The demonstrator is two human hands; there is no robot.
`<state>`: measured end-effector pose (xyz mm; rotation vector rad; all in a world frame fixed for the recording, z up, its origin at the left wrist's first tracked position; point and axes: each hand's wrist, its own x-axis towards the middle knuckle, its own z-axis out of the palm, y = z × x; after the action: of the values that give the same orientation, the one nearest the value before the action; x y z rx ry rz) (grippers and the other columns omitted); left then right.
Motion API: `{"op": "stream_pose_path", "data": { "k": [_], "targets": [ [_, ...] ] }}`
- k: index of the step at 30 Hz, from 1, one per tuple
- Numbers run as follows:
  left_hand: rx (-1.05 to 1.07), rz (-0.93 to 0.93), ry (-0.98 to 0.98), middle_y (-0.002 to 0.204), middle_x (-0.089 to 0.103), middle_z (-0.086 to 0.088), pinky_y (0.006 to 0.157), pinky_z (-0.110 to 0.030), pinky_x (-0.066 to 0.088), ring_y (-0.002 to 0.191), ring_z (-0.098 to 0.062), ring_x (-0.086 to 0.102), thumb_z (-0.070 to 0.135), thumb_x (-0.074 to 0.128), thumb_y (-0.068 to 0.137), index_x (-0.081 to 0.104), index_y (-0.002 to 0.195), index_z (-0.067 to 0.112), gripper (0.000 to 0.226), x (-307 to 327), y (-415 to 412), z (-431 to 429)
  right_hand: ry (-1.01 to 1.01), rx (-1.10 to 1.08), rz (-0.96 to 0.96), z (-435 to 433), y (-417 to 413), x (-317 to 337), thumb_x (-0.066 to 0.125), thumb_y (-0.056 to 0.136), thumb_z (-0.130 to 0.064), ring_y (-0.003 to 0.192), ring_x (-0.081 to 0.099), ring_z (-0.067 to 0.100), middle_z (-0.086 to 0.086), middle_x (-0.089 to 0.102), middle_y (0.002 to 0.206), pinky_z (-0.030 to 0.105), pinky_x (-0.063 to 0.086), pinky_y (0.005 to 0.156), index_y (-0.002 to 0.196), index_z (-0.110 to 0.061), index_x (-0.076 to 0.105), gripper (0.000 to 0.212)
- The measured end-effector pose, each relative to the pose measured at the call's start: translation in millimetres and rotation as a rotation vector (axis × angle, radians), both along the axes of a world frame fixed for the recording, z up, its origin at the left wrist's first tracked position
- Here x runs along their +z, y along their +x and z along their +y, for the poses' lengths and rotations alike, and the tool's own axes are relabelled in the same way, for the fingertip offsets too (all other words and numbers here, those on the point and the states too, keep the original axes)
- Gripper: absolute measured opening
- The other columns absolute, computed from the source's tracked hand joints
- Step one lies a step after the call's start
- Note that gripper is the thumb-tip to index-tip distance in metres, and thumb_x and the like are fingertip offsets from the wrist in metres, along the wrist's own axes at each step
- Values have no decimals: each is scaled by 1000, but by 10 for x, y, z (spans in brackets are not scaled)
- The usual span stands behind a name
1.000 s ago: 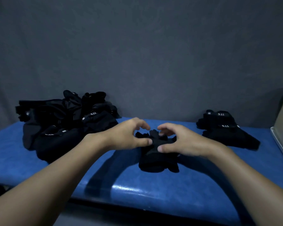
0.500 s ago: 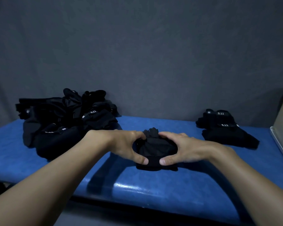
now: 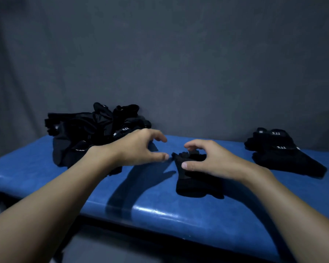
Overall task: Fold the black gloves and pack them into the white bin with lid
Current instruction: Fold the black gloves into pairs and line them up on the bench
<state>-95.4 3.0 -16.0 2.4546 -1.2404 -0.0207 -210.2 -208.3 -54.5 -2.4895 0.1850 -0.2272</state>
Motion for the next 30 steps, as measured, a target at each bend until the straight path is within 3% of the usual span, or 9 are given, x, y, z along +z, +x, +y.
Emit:
{"op": "stream_pose_path", "data": {
  "k": [3, 6, 10, 17, 20, 24, 30],
  "targets": [
    [87, -100, -29, 105, 65, 16, 97, -37, 47, 103, -9, 60, 50, 69, 82, 64, 118, 33, 40, 14, 95, 212, 35, 2, -57, 172, 164, -57, 60, 52, -80, 125, 48, 11, -26, 60, 116, 40, 35, 111, 107, -55, 54, 60],
    [202, -190, -59, 106, 68, 15, 99, -43, 45, 110, -14, 61, 43, 67, 84, 65, 108, 32, 27, 6, 175, 443, 43, 40, -105, 409, 289, -63, 56, 57, -75, 123, 50, 12, -25, 60, 115, 40, 35, 111, 117, -48, 57, 65],
    [317, -226, -67, 109, 67, 12, 99, -43, 44, 113, -16, 60, 40, 68, 86, 65, 107, 31, 23, -46, 260, 715, 64, 86, -109, 721, 486, -86, 67, 80, -53, 125, 48, 13, -18, 59, 123, 39, 38, 110, 126, -42, 55, 49],
    [350, -182, -69, 97, 66, 11, 95, -43, 47, 107, -18, 62, 42, 70, 84, 66, 104, 32, 23, -142, 355, 954, 18, 93, -50, 1049, 770, -174, 57, 92, -47, 136, 37, 18, -5, 48, 142, 44, 28, 114, 143, -47, 32, 58],
    [338, -158, -55, 88, 59, 14, 93, -41, 48, 102, -18, 62, 41, 70, 85, 66, 104, 31, 22, -149, 373, 969, -64, 89, -18, 1155, 819, -188, 52, 95, -48, 141, 25, 17, -8, 35, 152, 43, 21, 113, 151, -36, 24, 64],
    [329, -139, -37, 93, 65, 11, 90, -42, 50, 100, -18, 62, 40, 69, 86, 66, 103, 29, 21, -143, 384, 962, -50, 66, -68, 1151, 827, -135, 51, 98, -42, 143, 19, 14, -12, 31, 154, 41, 20, 116, 152, -23, 27, 63],
    [337, -149, -3, 105, 68, 7, 93, -42, 48, 106, -20, 61, 38, 67, 85, 65, 108, 31, 25, -121, 345, 907, 174, 67, -328, 1114, 784, -39, 54, 98, -30, 131, 44, 7, -15, 47, 141, 25, 34, 109, 144, -20, 46, 48]
  ]
}}
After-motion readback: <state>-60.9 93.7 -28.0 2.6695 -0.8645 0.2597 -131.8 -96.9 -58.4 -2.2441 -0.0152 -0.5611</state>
